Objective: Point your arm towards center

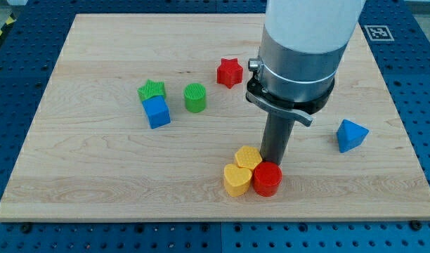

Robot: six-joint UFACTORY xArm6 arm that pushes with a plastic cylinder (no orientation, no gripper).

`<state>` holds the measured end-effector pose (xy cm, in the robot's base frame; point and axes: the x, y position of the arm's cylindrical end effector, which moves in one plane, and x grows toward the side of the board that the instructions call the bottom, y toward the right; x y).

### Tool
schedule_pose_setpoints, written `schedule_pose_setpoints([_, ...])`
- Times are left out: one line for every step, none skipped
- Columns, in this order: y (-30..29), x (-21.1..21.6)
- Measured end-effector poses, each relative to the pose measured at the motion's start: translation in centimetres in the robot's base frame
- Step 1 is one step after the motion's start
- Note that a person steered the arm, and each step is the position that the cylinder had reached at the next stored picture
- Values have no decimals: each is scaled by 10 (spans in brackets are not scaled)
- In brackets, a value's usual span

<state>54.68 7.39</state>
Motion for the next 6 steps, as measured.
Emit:
schedule_pose_setpoints([-16,-4])
schedule_pose_setpoints([-49,-8])
schedule_pose_setpoints([-54,-20])
schedule_pose_setpoints([-48,-58])
schedule_pose_setpoints([-46,-110])
schedule_pose_setpoints([-34,-147])
